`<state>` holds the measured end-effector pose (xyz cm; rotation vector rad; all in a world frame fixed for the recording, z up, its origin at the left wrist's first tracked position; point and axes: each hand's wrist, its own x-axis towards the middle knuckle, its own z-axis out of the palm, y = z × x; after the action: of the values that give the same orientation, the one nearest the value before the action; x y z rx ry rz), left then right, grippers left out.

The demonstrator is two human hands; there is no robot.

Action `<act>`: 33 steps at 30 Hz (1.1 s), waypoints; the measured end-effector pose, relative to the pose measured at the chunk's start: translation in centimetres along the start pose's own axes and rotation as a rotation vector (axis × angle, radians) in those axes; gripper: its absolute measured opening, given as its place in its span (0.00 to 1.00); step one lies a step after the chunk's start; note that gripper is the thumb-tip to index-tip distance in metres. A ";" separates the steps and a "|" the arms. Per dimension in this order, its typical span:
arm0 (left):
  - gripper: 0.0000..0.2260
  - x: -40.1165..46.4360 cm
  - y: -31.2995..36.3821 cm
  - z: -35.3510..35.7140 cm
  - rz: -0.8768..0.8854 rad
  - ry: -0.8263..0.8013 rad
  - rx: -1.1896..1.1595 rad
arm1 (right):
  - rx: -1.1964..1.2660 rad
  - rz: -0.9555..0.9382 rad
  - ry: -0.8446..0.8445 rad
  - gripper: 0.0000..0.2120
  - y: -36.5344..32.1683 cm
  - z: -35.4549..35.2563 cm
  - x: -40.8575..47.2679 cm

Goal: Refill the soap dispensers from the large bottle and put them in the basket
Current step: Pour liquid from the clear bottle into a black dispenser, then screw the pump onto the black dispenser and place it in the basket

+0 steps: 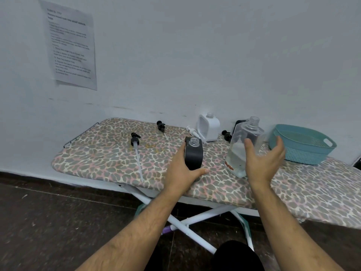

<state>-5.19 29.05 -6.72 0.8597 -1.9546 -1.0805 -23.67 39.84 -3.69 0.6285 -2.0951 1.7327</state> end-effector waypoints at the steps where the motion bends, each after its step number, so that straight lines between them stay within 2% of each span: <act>1: 0.45 0.0 0.1 0.2 -0.013 0.043 0.026 | 0.014 -0.100 0.073 0.41 -0.5 -0.2 -0.4; 3: 0.40 0.1 0.2 0.2 -0.029 0.109 0.069 | 0.033 -0.283 0.125 0.32 -1.4 -0.3 -1.5; 6: 0.34 0.1 0.1 -0.3 -0.011 0.118 0.122 | 0.063 -0.414 0.018 0.19 -2.4 -0.2 -3.4; 8: 0.31 0.2 0.0 -1.0 0.007 0.096 0.130 | 0.101 -0.436 -0.111 0.13 -2.4 -0.2 -4.7; 12: 0.30 1.2 -1.0 -3.0 -0.011 -0.043 -0.021 | 0.143 -0.398 -0.282 0.05 -2.0 0.2 -5.7; 17: 0.26 2.2 -1.8 -5.6 -0.032 -0.141 -0.120 | 0.146 -0.355 -0.388 0.02 -2.3 1.7 -6.2; 22: 0.27 3.1 -2.7 -8.3 -0.072 -0.250 -0.146 | 0.144 -0.274 -0.419 0.01 -2.9 4.0 -5.9; 26: 0.31 3.4 -3.4 -10.0 -0.092 -0.266 -0.191 | 0.154 -0.216 -0.447 0.02 -3.6 6.1 -5.3; 33: 0.27 4.4 -4.1 -12.8 -0.105 -0.277 -0.266 | 0.157 -0.067 -0.619 0.04 -5.6 11.4 -3.0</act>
<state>4.06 18.66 -4.22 0.7021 -1.9407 -1.5515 -18.00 28.18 -2.84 1.4163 -2.2813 1.8381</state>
